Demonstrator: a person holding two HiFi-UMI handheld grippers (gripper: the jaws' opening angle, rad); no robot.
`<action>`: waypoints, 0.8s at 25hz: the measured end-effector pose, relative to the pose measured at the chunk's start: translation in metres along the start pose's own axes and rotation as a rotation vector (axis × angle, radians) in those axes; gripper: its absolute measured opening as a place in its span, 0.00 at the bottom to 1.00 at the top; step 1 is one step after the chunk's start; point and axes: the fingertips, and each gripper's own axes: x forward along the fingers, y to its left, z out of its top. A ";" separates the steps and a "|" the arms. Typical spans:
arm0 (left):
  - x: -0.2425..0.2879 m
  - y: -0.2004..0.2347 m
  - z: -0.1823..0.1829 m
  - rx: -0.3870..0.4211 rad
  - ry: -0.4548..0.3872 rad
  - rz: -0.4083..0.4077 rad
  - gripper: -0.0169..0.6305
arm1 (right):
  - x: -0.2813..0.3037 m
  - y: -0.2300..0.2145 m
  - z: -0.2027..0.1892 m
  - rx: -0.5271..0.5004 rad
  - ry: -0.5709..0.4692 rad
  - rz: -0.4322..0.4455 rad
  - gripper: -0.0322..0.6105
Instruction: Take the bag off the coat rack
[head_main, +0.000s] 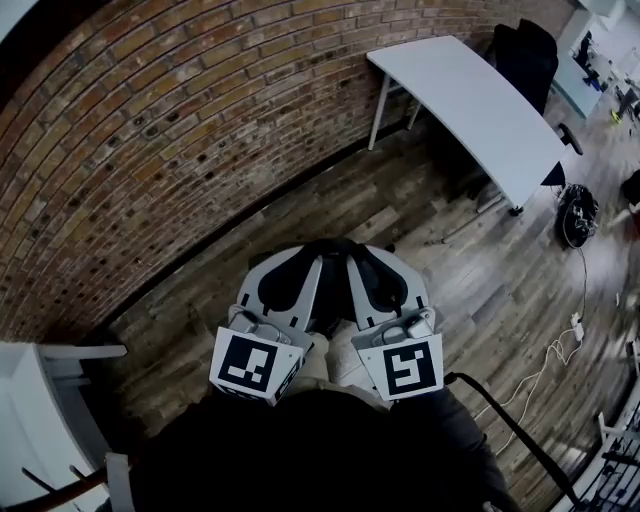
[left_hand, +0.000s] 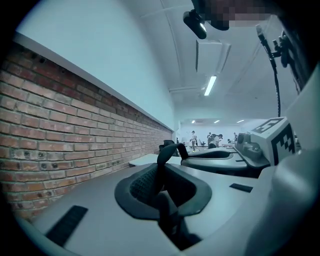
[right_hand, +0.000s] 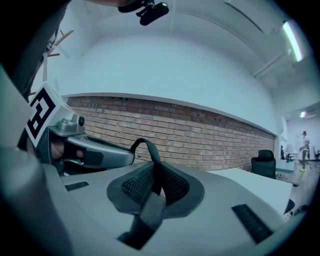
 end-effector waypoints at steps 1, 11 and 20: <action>0.014 0.002 0.002 0.007 0.002 -0.020 0.09 | 0.006 -0.011 -0.001 0.007 0.002 -0.020 0.11; 0.138 0.017 0.030 -0.024 -0.025 -0.165 0.09 | 0.063 -0.117 -0.011 0.016 0.059 -0.154 0.11; 0.219 0.026 0.043 -0.010 -0.037 -0.262 0.09 | 0.097 -0.188 -0.017 0.016 0.077 -0.250 0.11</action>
